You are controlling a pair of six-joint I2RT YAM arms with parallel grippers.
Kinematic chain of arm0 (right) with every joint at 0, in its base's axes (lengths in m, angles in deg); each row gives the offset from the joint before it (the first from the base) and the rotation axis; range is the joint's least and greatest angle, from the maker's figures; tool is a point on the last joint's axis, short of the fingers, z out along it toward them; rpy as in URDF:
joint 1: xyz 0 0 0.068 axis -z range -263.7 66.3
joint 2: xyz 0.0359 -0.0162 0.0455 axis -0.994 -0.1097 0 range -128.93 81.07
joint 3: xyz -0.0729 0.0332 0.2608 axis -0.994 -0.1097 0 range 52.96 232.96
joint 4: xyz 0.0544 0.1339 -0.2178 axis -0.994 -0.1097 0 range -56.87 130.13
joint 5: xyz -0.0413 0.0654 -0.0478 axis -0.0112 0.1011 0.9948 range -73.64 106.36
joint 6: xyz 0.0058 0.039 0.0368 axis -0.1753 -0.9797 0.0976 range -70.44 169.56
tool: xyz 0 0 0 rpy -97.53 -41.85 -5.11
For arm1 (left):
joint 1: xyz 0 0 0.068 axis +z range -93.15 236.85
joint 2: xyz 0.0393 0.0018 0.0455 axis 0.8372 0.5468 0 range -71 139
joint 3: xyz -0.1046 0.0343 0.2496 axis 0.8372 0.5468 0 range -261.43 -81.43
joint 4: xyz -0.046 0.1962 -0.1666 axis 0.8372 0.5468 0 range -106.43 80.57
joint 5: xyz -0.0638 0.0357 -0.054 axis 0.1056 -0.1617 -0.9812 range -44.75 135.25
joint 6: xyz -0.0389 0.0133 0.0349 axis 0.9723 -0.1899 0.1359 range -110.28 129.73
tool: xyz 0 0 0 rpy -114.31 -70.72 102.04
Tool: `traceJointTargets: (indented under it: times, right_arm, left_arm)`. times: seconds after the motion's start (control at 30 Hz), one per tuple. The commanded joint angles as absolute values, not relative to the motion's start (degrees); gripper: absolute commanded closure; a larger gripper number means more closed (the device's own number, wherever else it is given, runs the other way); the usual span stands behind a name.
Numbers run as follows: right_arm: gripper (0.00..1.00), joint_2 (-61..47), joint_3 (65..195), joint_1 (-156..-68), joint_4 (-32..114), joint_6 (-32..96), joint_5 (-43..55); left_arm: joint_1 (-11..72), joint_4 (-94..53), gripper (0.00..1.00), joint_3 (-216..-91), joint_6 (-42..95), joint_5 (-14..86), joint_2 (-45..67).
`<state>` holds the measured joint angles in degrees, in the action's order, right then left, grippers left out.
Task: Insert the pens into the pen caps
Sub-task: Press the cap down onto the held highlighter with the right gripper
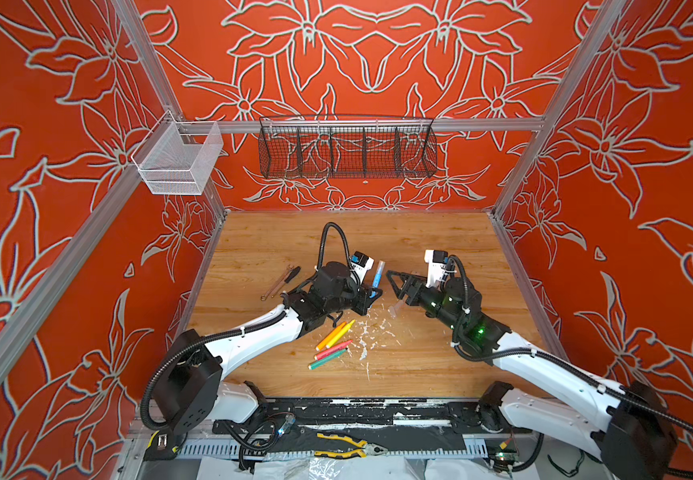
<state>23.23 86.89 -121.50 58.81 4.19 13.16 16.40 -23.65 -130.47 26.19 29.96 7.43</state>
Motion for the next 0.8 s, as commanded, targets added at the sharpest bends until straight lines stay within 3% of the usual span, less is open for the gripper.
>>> traceJointTargets:
  times: [0.0, 0.23, 0.47, 0.77]
  right_arm:
    - [0.29, 23.82, 90.44, -120.76, 54.21, 3.95, 14.26]
    - [0.30, 23.35, 92.34, -119.76, 52.89, 4.11, 12.67]
    - [0.43, 21.83, 93.26, -119.65, 52.79, 3.83, 11.40]
    - [0.54, 23.50, 93.05, -119.39, 52.06, 4.41, 12.24]
  left_arm:
    - [14.84, -23.17, 1.00, -132.60, 24.05, 30.92, 6.93]
    - [9.58, -20.32, 1.00, -135.36, 20.14, 36.37, 9.19]
    - [7.02, -18.98, 1.00, -137.06, 18.15, 39.20, 11.08]
    - [6.84, -19.15, 1.00, -137.15, 17.99, 39.03, 11.46]
